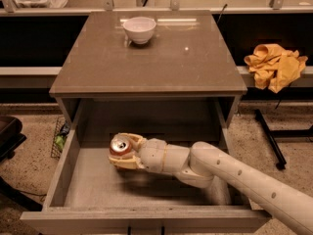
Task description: Place coke can into top drawer
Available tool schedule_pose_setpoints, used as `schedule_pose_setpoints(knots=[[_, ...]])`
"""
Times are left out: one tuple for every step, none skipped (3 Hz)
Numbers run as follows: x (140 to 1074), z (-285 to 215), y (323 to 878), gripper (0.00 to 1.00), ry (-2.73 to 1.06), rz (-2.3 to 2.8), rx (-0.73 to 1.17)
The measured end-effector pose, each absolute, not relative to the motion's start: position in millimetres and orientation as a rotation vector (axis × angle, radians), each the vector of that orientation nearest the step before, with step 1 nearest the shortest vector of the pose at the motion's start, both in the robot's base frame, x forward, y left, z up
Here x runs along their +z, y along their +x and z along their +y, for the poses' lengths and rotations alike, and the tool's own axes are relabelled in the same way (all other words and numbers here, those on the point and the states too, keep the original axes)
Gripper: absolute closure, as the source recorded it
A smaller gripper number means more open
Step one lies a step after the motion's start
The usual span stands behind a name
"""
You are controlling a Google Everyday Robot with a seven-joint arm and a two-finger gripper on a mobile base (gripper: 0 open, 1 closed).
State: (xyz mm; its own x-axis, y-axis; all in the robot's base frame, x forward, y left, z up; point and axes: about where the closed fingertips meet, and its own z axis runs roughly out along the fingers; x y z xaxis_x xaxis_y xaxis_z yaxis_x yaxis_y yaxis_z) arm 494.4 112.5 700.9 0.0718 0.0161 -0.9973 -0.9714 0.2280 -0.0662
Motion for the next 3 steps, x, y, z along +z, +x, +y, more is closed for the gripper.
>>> schedule_pose_setpoints(knots=[[701.5,114.1,493.7,0.36,-1.056,1.238,1.004],[702.1,115.6,493.0,0.13,-1.059,1.236,1.006],[702.7,117.1,492.3,0.00,-1.061,1.234,1.008]])
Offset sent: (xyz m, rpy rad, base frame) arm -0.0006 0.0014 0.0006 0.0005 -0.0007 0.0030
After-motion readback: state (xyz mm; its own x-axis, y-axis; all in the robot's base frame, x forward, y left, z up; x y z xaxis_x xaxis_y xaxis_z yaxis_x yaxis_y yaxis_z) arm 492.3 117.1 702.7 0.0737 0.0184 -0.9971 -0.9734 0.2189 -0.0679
